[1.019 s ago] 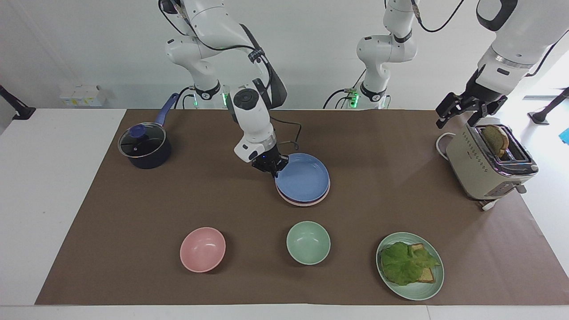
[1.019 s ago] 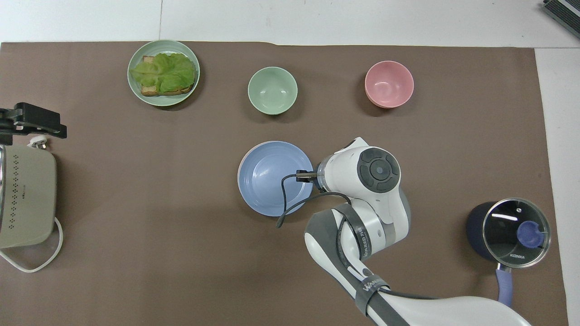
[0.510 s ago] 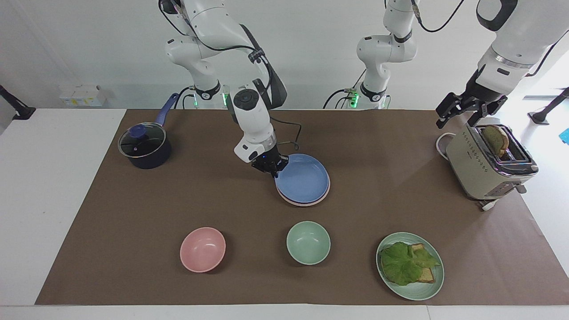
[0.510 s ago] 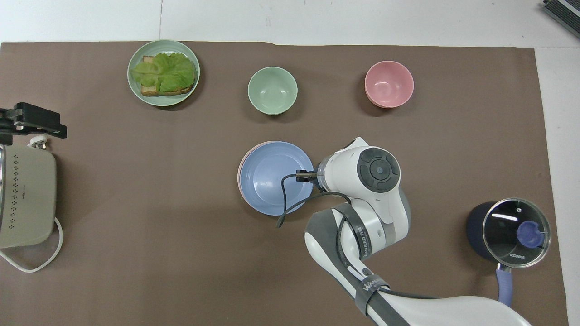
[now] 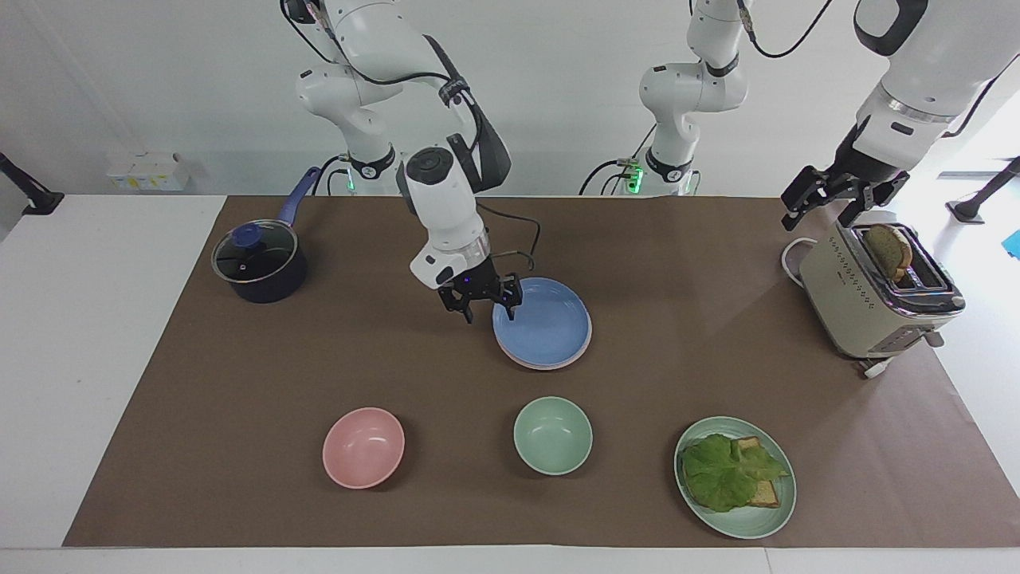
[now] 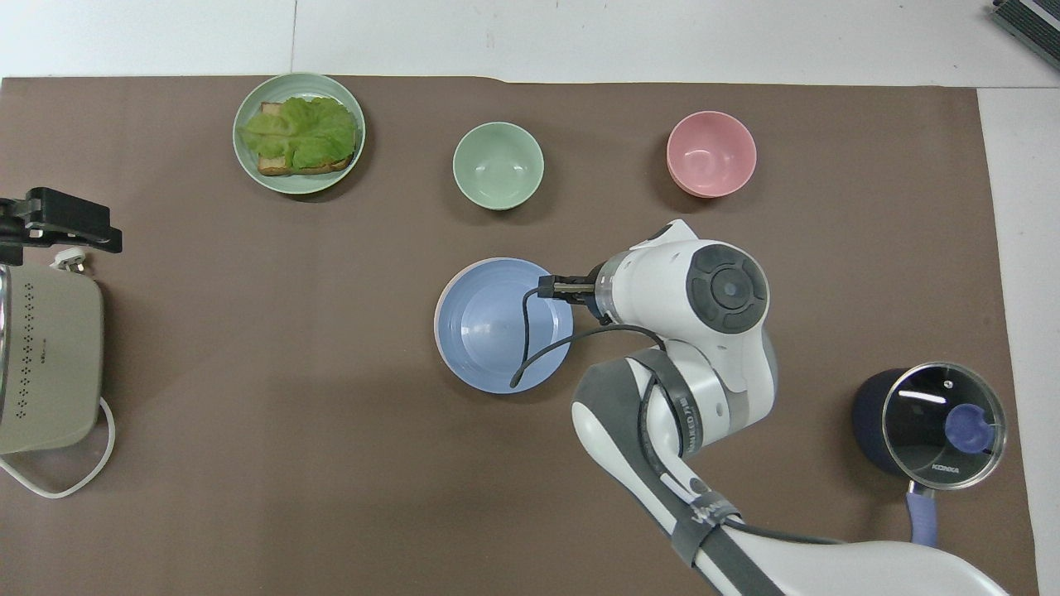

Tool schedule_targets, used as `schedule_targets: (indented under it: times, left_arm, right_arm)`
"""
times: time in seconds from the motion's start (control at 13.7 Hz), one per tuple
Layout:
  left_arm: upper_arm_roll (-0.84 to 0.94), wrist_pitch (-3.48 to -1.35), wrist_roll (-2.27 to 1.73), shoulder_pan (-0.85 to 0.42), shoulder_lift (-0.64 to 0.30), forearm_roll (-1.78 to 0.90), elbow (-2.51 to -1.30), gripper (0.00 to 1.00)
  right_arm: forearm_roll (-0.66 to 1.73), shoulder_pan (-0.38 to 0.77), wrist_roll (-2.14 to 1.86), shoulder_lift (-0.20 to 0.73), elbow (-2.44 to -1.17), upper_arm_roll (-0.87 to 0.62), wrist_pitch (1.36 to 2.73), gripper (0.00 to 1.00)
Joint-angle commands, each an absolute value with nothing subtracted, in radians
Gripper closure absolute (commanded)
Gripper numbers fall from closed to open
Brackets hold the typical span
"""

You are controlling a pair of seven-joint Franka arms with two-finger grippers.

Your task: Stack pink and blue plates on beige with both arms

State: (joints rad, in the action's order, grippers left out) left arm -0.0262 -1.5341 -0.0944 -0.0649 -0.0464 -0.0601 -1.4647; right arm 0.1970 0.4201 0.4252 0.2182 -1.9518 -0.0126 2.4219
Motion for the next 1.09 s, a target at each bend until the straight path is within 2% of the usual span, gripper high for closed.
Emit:
schedule_targets:
  times: [0.0,0.44,0.66,1.02]
  left_arm:
    - [-0.025,-1.522,-0.094,-0.063,-0.037,-0.04,-1.471,0.0]
    - [-0.025,-1.522,-0.094,-0.063,-0.037,-0.04,-1.471,0.0]
    - [-0.025,-1.522,-0.094,-0.063,-0.037,-0.041,-1.471,0.0]
    - [-0.025,-1.522,-0.094,-0.063,-0.035,-0.041,-1.471,0.0]
  right_arm:
    - [0.154,0.297,0.442,0.102,-1.963,-0.021,2.318,0.0]
    - [0.063,0.048,0.332,-0.11,-1.95,-0.02,2.042,0.0]
    - [0.042,-0.034,0.246,-0.103,-1.786,-0.021,1.826,0.0]
    - [-0.061,-0.04,0.206,-0.069,-1.617,-0.025,1.674,0.0]
